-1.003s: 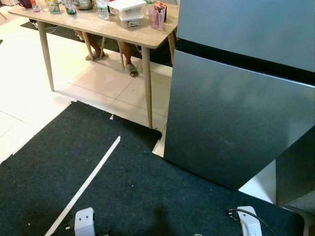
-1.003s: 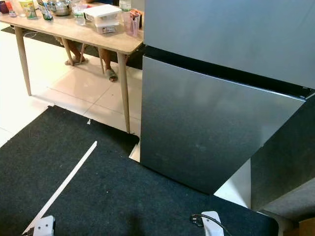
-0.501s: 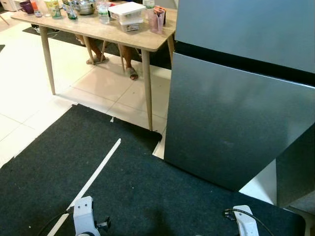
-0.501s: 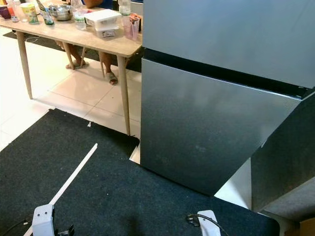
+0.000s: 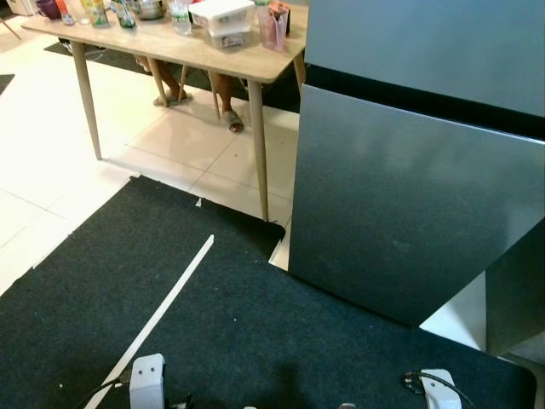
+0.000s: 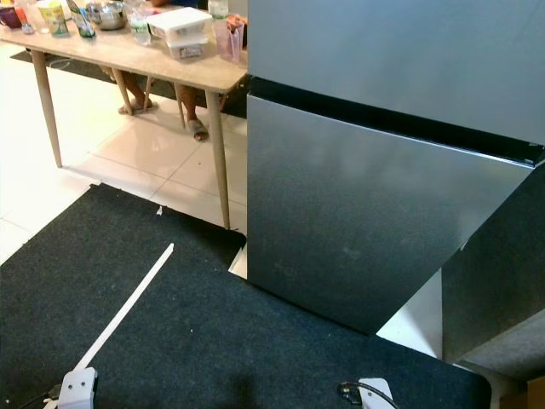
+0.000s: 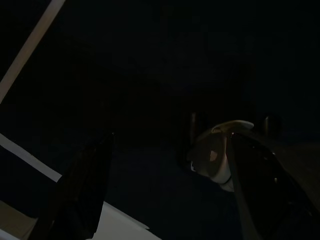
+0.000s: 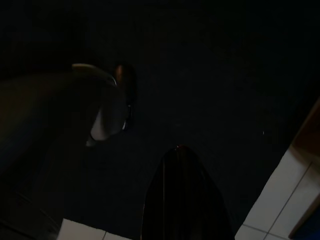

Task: Restocking fridge

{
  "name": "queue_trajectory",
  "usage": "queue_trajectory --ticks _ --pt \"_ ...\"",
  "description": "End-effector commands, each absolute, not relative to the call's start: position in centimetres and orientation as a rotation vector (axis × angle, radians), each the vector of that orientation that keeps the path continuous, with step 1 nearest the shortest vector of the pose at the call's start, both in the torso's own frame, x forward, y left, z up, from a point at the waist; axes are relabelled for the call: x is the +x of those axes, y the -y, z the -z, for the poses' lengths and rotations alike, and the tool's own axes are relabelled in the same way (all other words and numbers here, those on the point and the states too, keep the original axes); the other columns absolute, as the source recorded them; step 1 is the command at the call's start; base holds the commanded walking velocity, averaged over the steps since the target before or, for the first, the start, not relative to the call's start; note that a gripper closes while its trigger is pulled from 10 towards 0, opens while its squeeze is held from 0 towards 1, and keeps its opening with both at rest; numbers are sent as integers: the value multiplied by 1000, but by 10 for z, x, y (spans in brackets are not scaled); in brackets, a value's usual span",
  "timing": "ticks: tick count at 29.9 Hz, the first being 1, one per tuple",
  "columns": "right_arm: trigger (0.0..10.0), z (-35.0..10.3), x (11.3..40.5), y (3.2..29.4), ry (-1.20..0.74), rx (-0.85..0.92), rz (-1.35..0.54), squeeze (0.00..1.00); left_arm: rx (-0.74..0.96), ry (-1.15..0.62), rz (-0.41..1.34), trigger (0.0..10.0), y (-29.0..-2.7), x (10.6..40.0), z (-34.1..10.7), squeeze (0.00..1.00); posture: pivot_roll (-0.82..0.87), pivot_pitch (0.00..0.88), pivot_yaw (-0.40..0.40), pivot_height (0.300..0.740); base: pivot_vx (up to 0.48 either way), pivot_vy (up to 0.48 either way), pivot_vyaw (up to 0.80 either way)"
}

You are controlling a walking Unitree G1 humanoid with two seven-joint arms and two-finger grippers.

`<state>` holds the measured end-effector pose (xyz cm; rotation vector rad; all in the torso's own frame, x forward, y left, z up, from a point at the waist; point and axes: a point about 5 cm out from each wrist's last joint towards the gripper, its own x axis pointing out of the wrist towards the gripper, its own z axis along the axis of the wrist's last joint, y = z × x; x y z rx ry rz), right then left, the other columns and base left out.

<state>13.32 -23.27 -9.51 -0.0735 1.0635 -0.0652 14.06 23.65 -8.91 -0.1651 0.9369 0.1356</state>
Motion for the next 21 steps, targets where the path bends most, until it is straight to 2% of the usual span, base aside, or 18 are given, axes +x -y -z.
queue_trajectory --ticks 1,7,21 --pt "10000 96 128 237 -1069 -76 82 0 -157 -964 -109 10000 -233 133 93 0 -37 161 -10 740 0 0 0" --pt "10000 99 119 235 -1078 -66 91 0 -140 -984 -89 10000 -236 125 94 0 -47 194 13 740 0 0 0" --pt "10000 105 99 230 -1105 -54 95 0 -128 -961 -72 10000 -245 127 90 0 -49 254 45 740 0 0 0"
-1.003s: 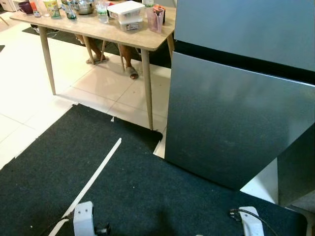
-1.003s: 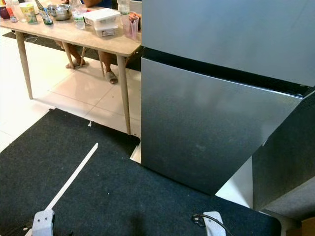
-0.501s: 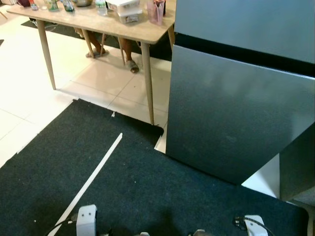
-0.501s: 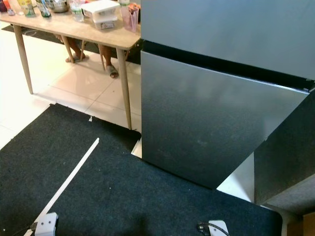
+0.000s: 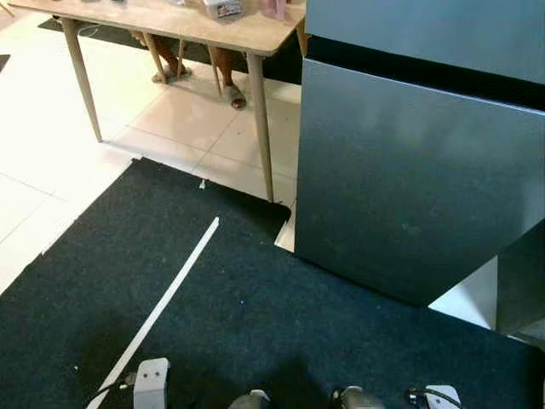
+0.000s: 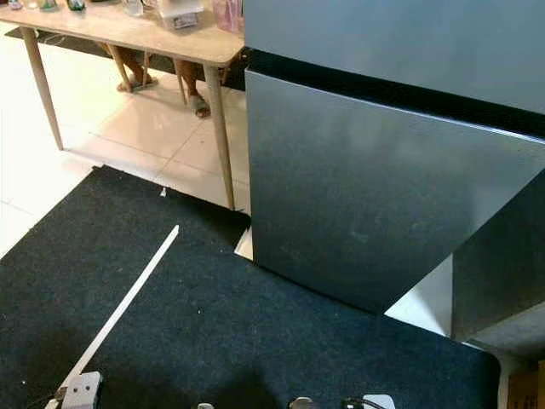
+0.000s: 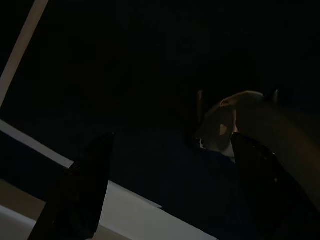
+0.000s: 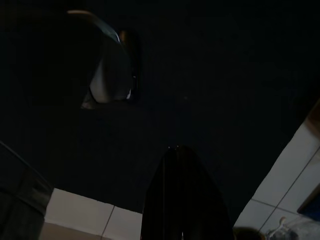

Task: Restocking fridge

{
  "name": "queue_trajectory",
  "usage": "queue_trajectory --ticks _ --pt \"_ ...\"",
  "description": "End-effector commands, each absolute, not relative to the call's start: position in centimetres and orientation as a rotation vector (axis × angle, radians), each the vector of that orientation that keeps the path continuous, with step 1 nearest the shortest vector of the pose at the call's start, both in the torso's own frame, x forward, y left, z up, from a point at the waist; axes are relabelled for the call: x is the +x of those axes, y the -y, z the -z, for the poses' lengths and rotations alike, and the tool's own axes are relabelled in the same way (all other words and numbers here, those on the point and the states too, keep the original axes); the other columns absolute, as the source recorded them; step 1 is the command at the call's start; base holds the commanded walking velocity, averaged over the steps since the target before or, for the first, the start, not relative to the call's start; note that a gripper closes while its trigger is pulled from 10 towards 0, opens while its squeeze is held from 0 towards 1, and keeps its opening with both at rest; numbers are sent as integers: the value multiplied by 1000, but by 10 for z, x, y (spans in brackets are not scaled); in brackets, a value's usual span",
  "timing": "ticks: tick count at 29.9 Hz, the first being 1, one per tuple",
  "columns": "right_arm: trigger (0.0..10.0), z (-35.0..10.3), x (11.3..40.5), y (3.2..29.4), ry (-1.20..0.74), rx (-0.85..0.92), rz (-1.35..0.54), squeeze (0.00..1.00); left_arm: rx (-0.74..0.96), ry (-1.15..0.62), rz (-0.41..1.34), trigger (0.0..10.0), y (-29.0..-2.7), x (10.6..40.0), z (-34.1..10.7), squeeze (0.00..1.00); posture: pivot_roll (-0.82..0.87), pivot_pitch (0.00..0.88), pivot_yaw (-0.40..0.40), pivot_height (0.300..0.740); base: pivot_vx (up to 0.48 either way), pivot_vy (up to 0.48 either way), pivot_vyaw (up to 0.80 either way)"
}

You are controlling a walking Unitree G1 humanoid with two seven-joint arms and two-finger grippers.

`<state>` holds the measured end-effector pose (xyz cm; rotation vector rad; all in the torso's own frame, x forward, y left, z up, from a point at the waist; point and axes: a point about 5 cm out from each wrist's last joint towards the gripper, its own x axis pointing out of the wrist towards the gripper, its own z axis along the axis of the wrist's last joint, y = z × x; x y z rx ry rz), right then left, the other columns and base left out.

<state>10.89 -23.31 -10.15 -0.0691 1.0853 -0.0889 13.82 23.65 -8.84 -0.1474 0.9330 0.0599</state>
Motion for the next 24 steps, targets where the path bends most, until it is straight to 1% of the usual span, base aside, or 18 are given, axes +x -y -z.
queue_trajectory --ticks 1,11,24 --pt "10000 105 98 230 -1107 -52 96 0 -128 -960 -71 10000 -245 127 90 0 -50 255 45 740 0 0 0" --pt "10000 104 97 233 -1103 -53 101 0 -138 -970 -58 10000 -239 124 93 0 -60 257 44 740 0 0 0" --pt "10000 102 102 236 -1089 -62 102 0 -144 -963 -49 10000 -233 130 92 0 -76 242 31 740 0 0 0"
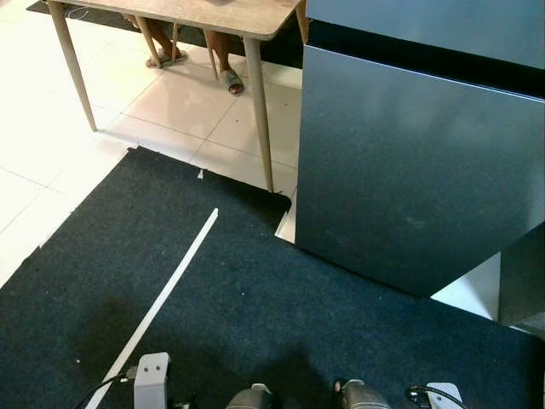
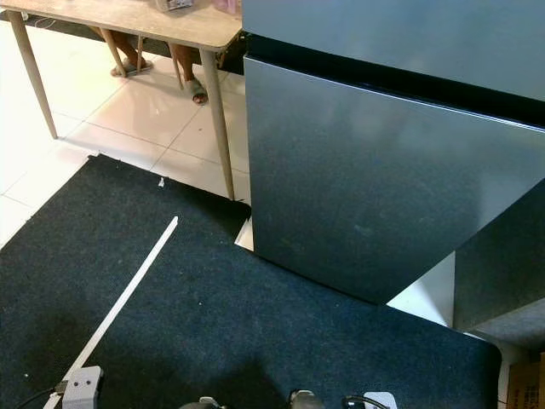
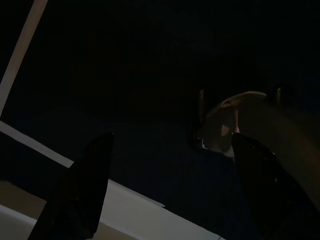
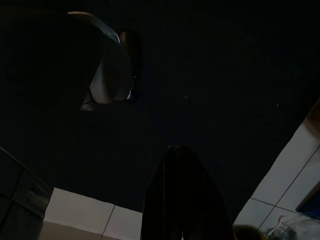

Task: Restocking fridge

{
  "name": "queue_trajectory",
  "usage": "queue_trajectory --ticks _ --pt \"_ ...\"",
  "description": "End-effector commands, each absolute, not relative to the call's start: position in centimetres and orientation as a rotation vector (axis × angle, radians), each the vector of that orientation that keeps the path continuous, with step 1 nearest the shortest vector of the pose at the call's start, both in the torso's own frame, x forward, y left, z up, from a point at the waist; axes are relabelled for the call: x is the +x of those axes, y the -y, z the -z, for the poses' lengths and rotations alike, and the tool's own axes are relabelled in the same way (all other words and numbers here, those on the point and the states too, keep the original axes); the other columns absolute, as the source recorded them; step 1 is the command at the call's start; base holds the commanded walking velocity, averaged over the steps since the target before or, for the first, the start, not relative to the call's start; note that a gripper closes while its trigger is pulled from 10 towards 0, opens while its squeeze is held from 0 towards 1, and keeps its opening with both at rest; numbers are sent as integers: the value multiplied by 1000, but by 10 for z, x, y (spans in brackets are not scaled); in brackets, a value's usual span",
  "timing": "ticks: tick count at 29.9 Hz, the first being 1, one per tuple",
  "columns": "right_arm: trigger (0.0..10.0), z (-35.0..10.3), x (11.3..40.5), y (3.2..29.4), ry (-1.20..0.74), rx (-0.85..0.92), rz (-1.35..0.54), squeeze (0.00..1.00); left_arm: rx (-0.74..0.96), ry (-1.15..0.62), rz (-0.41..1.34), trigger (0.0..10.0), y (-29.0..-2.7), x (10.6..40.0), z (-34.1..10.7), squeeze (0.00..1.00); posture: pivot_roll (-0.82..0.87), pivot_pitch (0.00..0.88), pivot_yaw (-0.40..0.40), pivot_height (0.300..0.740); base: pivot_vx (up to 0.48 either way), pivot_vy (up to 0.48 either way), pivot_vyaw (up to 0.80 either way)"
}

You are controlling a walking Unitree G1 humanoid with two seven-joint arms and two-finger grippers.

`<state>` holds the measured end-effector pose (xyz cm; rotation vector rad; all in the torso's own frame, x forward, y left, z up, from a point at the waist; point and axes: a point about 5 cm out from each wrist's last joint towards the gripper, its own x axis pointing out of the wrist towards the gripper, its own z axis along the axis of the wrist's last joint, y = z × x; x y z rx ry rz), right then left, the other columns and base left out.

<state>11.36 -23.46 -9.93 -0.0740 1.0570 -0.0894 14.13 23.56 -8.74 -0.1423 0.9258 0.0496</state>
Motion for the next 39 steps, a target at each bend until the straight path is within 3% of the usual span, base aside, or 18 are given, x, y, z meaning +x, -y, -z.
queue_trajectory --ticks 1,10,24,28,39 --pt "10000 102 102 236 -1089 -62 102 0 -144 -963 -49 10000 -233 130 92 0 -76 242 31 740 0 0 0" --pt "10000 101 103 242 -1086 -71 106 0 -156 -964 -46 10000 -227 131 94 0 -88 231 17 740 0 0 0" --pt "10000 95 129 238 -1039 -50 128 0 -161 -951 -61 10000 -223 148 90 0 -81 117 21 740 0 0 0" --pt "10000 89 148 235 -986 24 179 0 -146 -921 -62 10000 -224 166 83 0 -87 37 13 740 0 0 0" --pt "10000 76 175 243 -874 169 298 0 -24 -899 -36 10000 -243 188 69 0 -100 0 31 740 0 0 0"
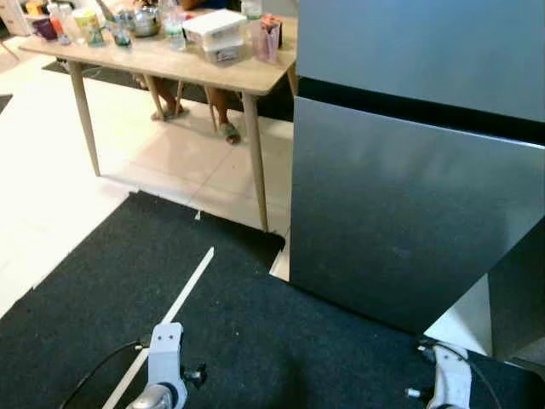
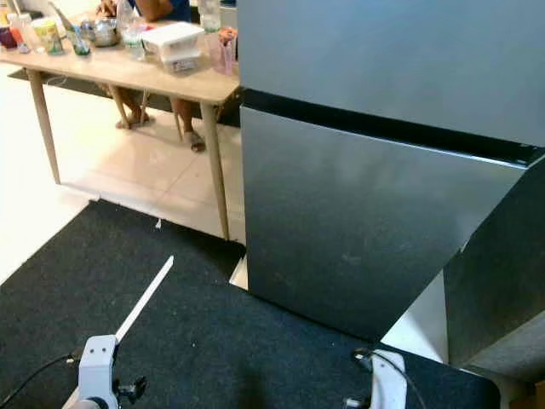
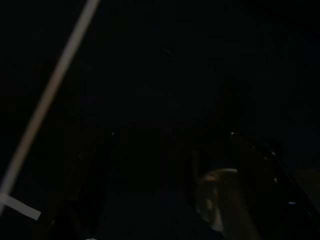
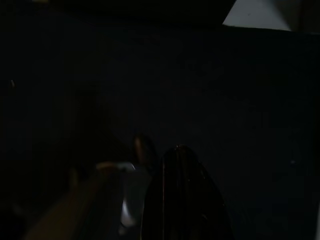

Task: Restocking fridge

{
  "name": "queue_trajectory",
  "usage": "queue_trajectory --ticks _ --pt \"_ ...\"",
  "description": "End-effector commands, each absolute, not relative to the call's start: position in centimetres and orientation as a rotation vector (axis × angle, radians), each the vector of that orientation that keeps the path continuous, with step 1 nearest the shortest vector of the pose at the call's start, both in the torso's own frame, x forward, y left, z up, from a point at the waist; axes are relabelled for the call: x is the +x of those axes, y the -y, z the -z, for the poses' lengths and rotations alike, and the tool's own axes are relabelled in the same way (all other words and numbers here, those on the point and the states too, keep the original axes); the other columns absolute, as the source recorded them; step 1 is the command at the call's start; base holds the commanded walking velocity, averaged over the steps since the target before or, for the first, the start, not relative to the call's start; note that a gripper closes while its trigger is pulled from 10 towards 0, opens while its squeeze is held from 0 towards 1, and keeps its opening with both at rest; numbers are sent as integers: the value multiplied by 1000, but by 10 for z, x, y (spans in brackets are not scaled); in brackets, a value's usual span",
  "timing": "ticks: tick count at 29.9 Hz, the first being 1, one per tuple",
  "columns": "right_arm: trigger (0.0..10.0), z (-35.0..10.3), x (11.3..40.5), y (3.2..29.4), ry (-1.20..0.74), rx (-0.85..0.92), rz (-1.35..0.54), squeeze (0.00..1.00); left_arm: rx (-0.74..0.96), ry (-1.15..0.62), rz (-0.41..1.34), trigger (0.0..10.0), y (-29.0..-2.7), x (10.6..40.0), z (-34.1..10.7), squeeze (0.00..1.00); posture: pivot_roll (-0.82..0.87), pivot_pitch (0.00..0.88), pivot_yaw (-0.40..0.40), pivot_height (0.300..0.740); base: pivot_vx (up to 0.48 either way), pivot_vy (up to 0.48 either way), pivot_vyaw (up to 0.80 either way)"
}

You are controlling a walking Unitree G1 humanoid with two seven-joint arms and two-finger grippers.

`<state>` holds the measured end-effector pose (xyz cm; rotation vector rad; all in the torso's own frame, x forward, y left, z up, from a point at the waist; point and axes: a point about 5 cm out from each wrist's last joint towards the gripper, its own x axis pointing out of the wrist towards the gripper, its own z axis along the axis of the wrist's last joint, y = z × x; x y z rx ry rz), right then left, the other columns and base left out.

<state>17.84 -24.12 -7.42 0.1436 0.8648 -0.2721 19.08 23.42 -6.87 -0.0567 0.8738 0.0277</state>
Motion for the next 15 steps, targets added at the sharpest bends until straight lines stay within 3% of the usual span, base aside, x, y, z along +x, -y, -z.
queue_trajectory --ticks 1,7,15 --pt "10000 75 176 242 -872 169 292 0 -21 -898 -39 10000 -244 188 68 0 -99 0 31 740 0 0 0" --pt "10000 78 176 232 -889 158 234 0 -3 -916 -17 10000 -236 186 71 0 -96 0 25 740 0 0 0" --pt "10000 85 176 194 -937 108 21 0 45 -983 164 10000 -184 170 89 0 -91 0 13 740 0 0 0"
